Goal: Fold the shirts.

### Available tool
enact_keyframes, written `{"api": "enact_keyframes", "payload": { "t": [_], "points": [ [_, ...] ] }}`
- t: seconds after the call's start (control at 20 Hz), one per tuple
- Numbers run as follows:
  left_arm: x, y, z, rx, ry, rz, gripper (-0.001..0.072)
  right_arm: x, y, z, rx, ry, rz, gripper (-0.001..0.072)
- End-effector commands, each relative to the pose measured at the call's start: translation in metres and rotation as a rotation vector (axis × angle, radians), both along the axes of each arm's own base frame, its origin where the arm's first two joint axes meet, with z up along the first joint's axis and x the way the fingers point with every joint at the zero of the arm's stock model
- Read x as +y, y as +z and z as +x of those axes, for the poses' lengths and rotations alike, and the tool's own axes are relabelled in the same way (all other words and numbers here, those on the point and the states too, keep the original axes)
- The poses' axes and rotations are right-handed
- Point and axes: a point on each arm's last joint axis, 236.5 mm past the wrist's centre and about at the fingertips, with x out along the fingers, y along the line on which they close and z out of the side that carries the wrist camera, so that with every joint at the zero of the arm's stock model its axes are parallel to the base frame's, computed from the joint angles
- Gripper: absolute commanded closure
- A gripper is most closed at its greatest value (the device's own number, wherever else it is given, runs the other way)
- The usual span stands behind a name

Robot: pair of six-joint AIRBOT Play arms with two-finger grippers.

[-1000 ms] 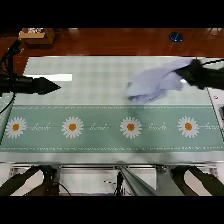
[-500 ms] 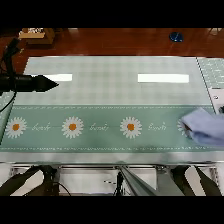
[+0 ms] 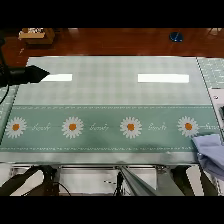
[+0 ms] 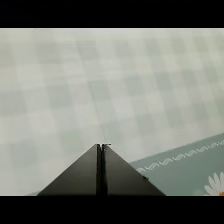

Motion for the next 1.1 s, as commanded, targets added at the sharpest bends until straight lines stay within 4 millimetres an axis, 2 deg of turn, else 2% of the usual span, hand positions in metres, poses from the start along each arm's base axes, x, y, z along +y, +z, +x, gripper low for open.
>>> {"api": "enact_keyframes", "payload": {
  "t": [0.0,0.2,0.3,0.35,0.4,0.45,0.5,0.55,0.6,0.65,0.7,0.75,0.8,0.85,0.9,0.95,1.0,1.05],
  "points": [
    [0.031,0.006,0.012,-0.045,0.099,0.018,0.0689,0.004,-0.018,-0.043,0.117,-0.089,0.005,0.0684],
    [0.067,0.006,0.012,-0.044,0.182,0.019,0.0689,0.014,-0.043,-0.077,0.188,-0.161,0.056,0.0683],
    [0.081,0.006,0.011,-0.043,0.216,0.02,0.0689,0.009,-0.05,-0.084,0.191,-0.147,0.049,0.0659],
    [0.085,0.006,0.011,-0.042,0.225,0.02,0.0689,0.002,-0.049,-0.085,0.191,-0.14,0.02,0.048],
    [0.086,0.006,0.011,-0.042,0.228,0.02,0.0689,-0.002,-0.046,-0.088,0.207,-0.133,0.004,0.0245],
    [0.086,0.005,0.011,-0.042,0.227,0.019,0.0689,-0.007,-0.044,-0.09,0.218,-0.125,-0.016,0.0138],
    [0.085,0.005,0.011,-0.04,0.226,0.018,0.0688,-0.015,-0.043,-0.088,0.207,-0.109,-0.047,0.0137],
    [0.085,0.004,0.011,-0.037,0.224,0.017,0.0682,-0.029,-0.04,-0.077,0.173,-0.07,-0.097,0.0137],
    [0.085,0.003,0.012,-0.036,0.224,0.016,0.0619,-0.049,-0.029,-0.058,0.123,-0.015,-0.172,0.0137],
    [0.084,0.002,0.012,-0.035,0.224,0.013,0.0447,-0.077,-0.009,-0.021,0.024,0.081,-0.281,0.0137],
    [0.082,0.003,0.014,-0.037,0.224,-0.004,0.0291,-0.104,0.021,0.036,-0.118,0.211,-0.407,0.0137],
    [0.078,0.005,0.016,-0.041,0.222,-0.026,0.0242,-0.117,0.058,0.101,-0.285,0.348,-0.514,0.0139],
    [0.071,0.006,0.018,-0.044,0.211,-0.042,0.0243,-0.113,0.099,0.173,-0.478,0.488,-0.599,0.0155],
    [0.063,0.006,0.02,-0.047,0.194,-0.042,0.0243,-0.093,0.13,0.234,-0.639,0.606,-0.624,0.018],
    [0.051,0.004,0.023,-0.044,0.166,-0.035,0.0243,-0.06,0.148,0.29,-0.758,0.731,-0.594,0.018],
    [0.039,-0.002,0.024,-0.035,0.129,-0.005,0.0242,-0.024,0.151,0.33,-0.811,0.842,-0.534,0.018],
    [0.027,-0.013,0.024,-0.013,0.079,0.051,0.0242,0.018,0.143,0.365,-0.84,0.941,-0.45,0.0175],
    [0.018,-0.023,0.023,0.017,0.045,0.106,0.0242,0.056,0.129,0.389,-0.845,1.02,-0.367,0.0167]
  ]
}}
